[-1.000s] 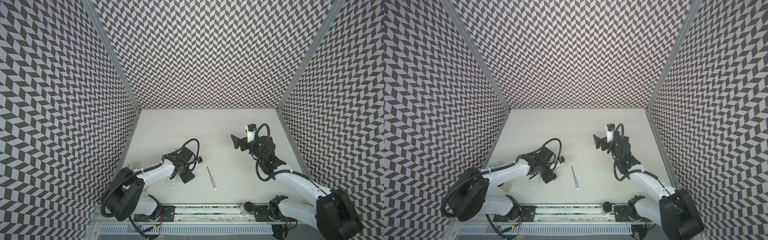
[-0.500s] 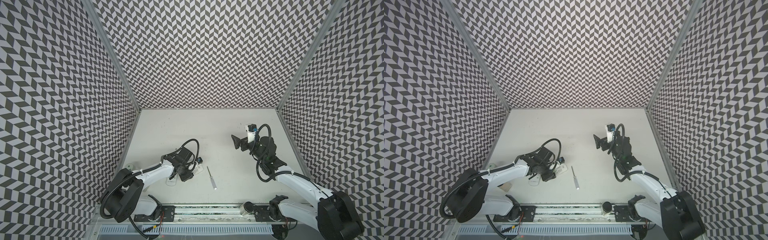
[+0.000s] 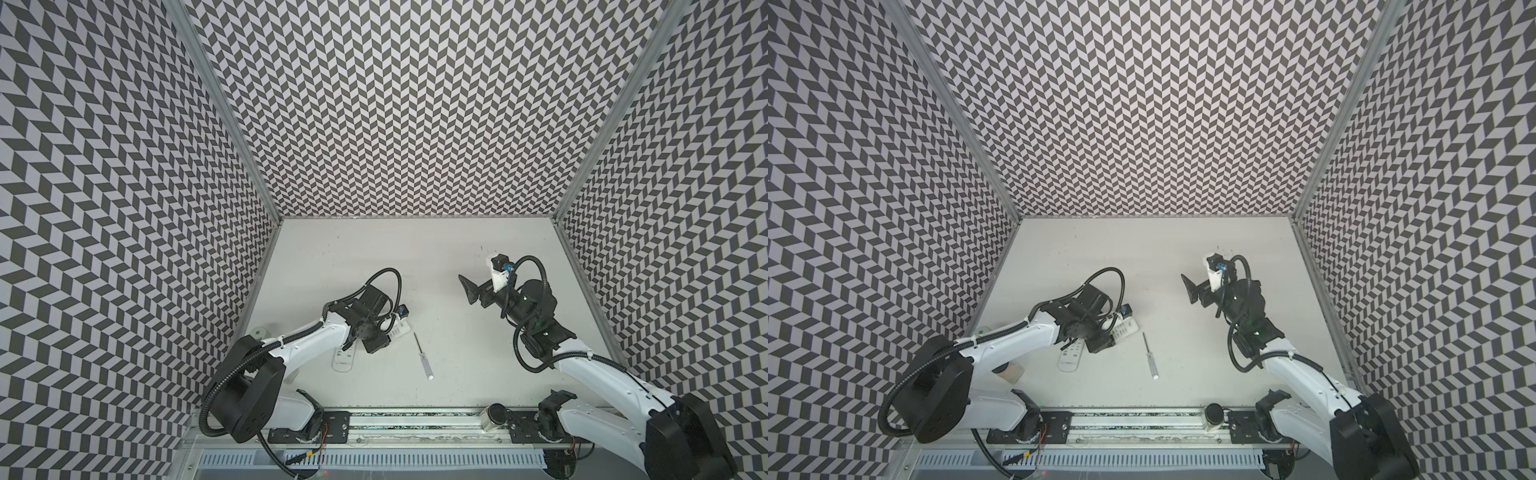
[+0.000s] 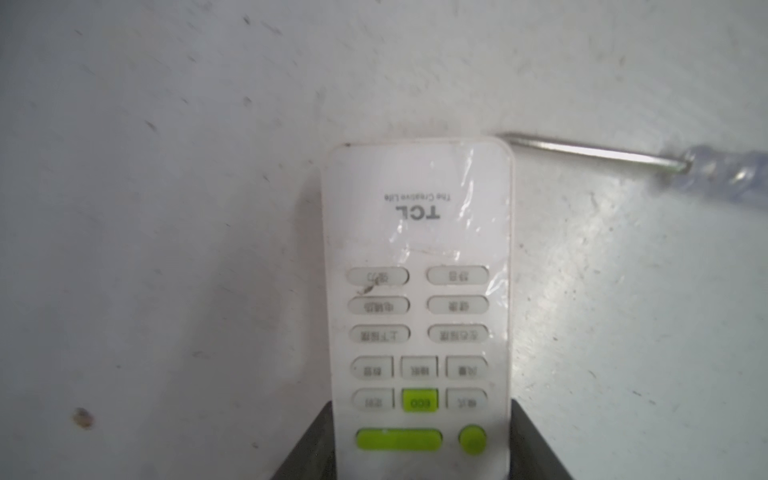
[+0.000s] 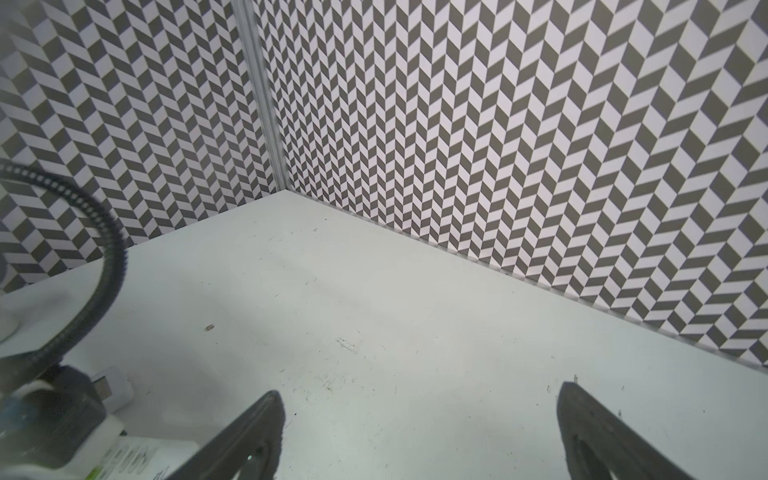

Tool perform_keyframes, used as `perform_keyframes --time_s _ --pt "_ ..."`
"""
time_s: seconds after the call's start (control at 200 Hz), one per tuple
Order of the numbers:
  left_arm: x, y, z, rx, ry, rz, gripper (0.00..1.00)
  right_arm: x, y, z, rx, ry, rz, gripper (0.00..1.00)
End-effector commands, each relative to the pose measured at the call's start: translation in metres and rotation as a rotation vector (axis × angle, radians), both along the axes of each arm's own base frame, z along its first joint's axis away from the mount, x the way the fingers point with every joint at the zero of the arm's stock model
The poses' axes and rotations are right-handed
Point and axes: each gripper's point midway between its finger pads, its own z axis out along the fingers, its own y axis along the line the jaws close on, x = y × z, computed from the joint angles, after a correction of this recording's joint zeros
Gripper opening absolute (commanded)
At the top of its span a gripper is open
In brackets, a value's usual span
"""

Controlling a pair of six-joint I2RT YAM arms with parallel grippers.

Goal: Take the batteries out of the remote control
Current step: 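Grasp the TCL remote's button end with the left gripper and lift it, then bring the right gripper to the remote's far end and grasp it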

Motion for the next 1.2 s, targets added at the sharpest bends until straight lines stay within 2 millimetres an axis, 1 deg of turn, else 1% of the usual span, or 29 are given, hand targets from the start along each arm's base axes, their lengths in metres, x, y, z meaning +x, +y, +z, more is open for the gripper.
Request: perform_keyframes --time_s 0.0,0.095,0.25,0.355,0.431,0.516,0.596,0.691,0.801,0.871,0.981,1.096,1.197 --pt "0.028 -0.015 0.040 -0.061 -0.081 0.024 0.36 -0.013 0.008 0.043 -0.028 -0.200 0.034 0.99" --pt "0.045 -0.024 0.068 -0.096 -0.167 0.007 0.35 -0.025 0.017 0.054 -0.118 -0.303 0.072 0.99" --pt "0.069 -0.038 0.107 -0.141 -0.307 -0.040 0.34 -0.038 0.027 0.060 -0.316 -0.460 0.097 1.00" --pt "0.079 -0.048 0.130 -0.200 -0.374 -0.049 0.33 -0.048 0.034 0.056 -0.468 -0.568 0.116 0.99" --pt "0.083 -0.055 0.139 -0.246 -0.386 -0.041 0.32 -0.054 0.037 0.048 -0.596 -0.643 0.121 0.98" --pt "0.081 -0.061 0.142 -0.284 -0.362 -0.039 0.32 -0.057 0.040 0.042 -0.701 -0.687 0.115 0.97" --pt "0.076 -0.063 0.138 -0.296 -0.344 -0.049 0.33 -0.061 0.041 0.037 -0.779 -0.748 0.111 0.95" --pt "0.073 -0.062 0.133 -0.289 -0.328 -0.056 0.33 -0.062 0.044 0.025 -0.858 -0.786 0.112 0.91" --pt "0.068 -0.060 0.135 -0.286 -0.318 -0.068 0.33 -0.064 0.054 0.009 -0.950 -0.826 0.140 0.87" --pt "0.065 -0.061 0.133 -0.294 -0.309 -0.078 0.33 -0.064 0.060 0.004 -0.980 -0.858 0.147 0.87" --pt "0.056 -0.067 0.136 -0.327 -0.270 -0.108 0.33 -0.059 0.070 0.005 -0.989 -0.852 0.145 0.86" --pt "0.049 -0.068 0.135 -0.342 -0.254 -0.120 0.33 -0.058 0.082 -0.002 -0.995 -0.861 0.176 0.85" --pt "0.046 -0.068 0.135 -0.340 -0.247 -0.128 0.33 -0.050 0.092 -0.010 -1.018 -0.833 0.174 0.84"
